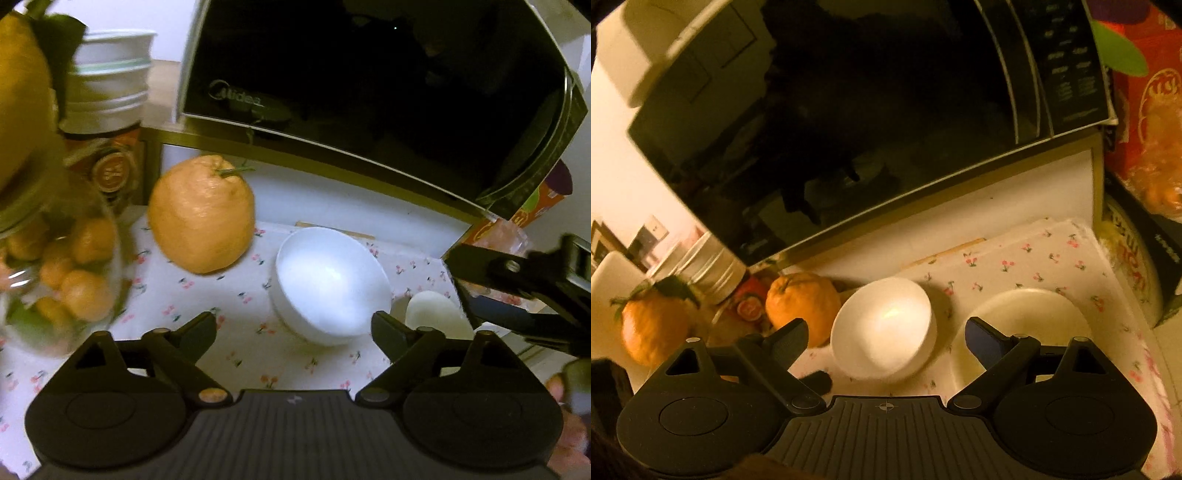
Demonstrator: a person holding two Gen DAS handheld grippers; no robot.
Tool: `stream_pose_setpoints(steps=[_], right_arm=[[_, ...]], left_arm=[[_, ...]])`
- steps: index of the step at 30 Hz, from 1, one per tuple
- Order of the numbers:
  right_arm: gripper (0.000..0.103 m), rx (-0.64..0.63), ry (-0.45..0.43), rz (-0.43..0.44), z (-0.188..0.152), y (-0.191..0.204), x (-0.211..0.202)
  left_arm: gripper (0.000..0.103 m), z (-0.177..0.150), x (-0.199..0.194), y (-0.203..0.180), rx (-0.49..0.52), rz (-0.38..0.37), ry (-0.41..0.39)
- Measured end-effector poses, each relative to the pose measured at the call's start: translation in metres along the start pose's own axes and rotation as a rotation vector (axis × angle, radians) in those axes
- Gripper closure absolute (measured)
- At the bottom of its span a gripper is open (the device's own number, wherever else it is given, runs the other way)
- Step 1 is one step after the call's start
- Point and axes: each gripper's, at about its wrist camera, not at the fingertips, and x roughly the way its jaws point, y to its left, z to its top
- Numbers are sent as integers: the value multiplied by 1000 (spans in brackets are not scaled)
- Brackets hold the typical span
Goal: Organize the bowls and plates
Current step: 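Move both grippers to the rim of the white bowl by the microwave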
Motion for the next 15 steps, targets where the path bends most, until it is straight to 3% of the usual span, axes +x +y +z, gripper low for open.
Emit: stream_pose_setpoints(steps=[8,15], right_arm=[[16,-6,15,-27,5,-4,41],[58,-1,28,-46,5,-6,61]], left_arm=[[40,3,17,2,10,-45,-13],[57,5,24,4,11,-60,-17]])
